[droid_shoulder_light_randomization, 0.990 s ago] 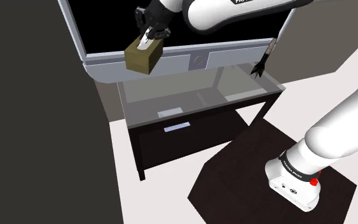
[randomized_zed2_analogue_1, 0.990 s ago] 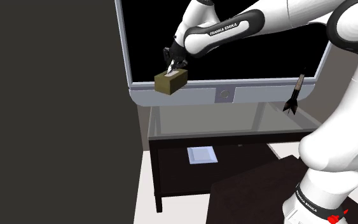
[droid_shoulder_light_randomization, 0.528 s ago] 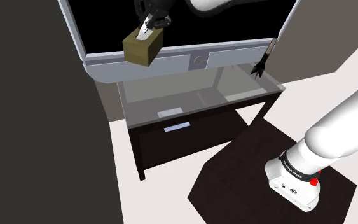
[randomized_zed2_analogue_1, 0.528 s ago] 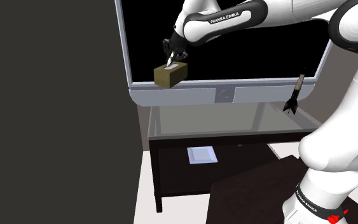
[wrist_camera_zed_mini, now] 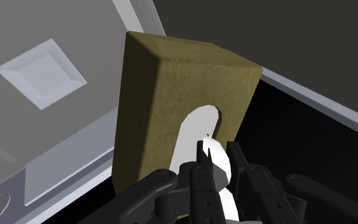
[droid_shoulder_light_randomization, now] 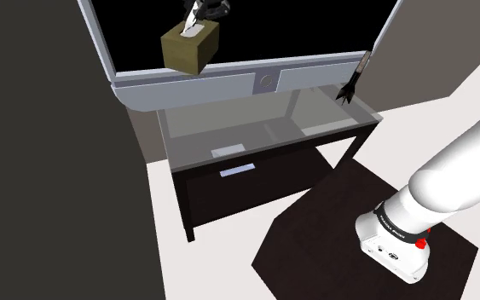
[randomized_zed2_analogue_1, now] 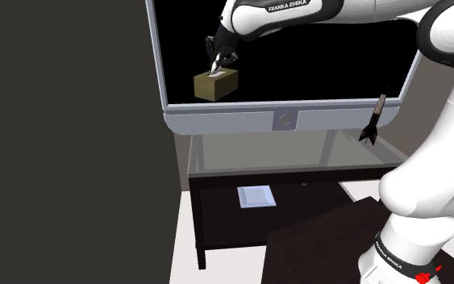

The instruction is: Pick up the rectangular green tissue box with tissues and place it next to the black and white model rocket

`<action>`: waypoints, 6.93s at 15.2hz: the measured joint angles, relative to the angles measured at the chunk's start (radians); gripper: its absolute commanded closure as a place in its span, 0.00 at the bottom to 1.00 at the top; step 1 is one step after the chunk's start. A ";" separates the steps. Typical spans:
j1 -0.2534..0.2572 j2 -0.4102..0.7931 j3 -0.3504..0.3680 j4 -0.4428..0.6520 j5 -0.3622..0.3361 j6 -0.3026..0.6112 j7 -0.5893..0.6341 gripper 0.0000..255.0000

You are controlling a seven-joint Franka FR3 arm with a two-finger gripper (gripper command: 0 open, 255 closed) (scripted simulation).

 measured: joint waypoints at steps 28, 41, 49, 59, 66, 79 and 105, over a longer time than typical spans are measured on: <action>-0.094 -0.319 -0.214 -0.073 0.406 -0.205 -0.409 1.00; -0.101 -0.538 -0.534 -0.285 0.572 -0.313 -0.774 1.00; -0.131 -0.575 -0.711 -0.305 0.584 -0.407 -0.960 1.00; -0.170 -0.539 -0.909 -0.269 0.580 -0.504 -1.171 1.00; -0.175 -0.567 -0.913 -0.376 0.587 -0.435 -1.214 1.00; -0.175 -0.595 -0.914 -0.564 0.613 -0.290 -1.289 1.00; -0.132 -0.552 -0.943 -0.859 0.729 0.014 -1.485 1.00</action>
